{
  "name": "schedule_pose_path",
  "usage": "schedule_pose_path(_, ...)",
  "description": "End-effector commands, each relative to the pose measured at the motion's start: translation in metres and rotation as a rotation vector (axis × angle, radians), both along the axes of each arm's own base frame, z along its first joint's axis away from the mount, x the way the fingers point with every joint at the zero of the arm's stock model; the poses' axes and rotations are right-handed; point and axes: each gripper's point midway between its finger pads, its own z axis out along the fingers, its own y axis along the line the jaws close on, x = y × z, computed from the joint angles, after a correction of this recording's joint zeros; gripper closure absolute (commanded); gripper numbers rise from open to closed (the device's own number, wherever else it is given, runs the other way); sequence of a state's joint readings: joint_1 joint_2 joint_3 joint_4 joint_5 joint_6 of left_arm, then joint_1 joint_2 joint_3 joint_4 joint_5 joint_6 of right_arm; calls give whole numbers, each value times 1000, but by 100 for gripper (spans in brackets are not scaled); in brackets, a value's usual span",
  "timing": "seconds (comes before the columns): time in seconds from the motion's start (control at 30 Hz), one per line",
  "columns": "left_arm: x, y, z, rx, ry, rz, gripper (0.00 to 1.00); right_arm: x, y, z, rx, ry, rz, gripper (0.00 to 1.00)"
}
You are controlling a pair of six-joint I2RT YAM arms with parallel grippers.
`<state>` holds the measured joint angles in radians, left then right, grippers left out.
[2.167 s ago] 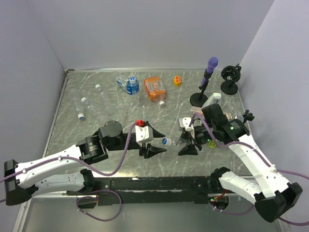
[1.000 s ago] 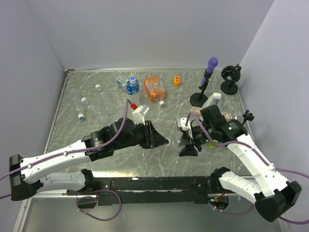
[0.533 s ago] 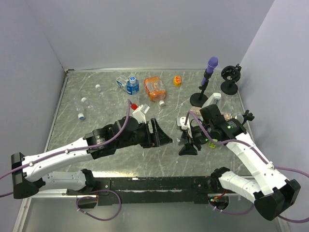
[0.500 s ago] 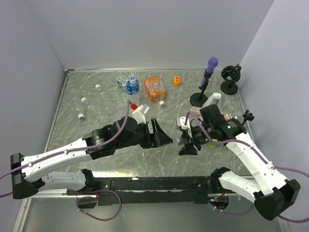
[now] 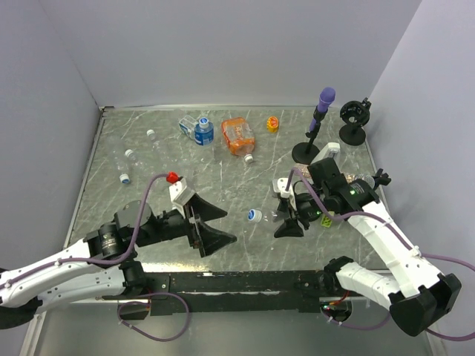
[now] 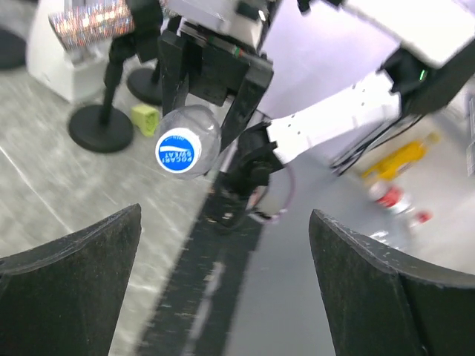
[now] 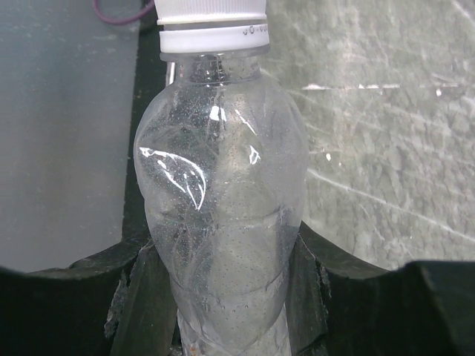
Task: Unscrew the bottle caps
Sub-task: Unscrew the bottle cap from the plastic bottle.
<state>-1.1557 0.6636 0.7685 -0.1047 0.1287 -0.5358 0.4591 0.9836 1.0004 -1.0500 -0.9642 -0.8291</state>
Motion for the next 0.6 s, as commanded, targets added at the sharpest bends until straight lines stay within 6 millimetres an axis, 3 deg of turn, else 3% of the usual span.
schedule_pose_path(0.0, 1, 0, 20, -30, -264, -31, 3, -1, 9, 30, 83, -14, 63, 75)
schedule_pose_path(0.13, 4, 0, 20, -10, -281, -22, 3, -6, 12, 33, 109, 5, 89, 75)
schedule_pose_path(0.33, -3, 6, 17, -3, -289, -46, 4, -8, 11, 22, 104, 11, 96, 75)
schedule_pose_path(0.57, -7, 21, 5, 7, -305, -40, 3, -12, -7, 8, -2, -44, 104, 73)
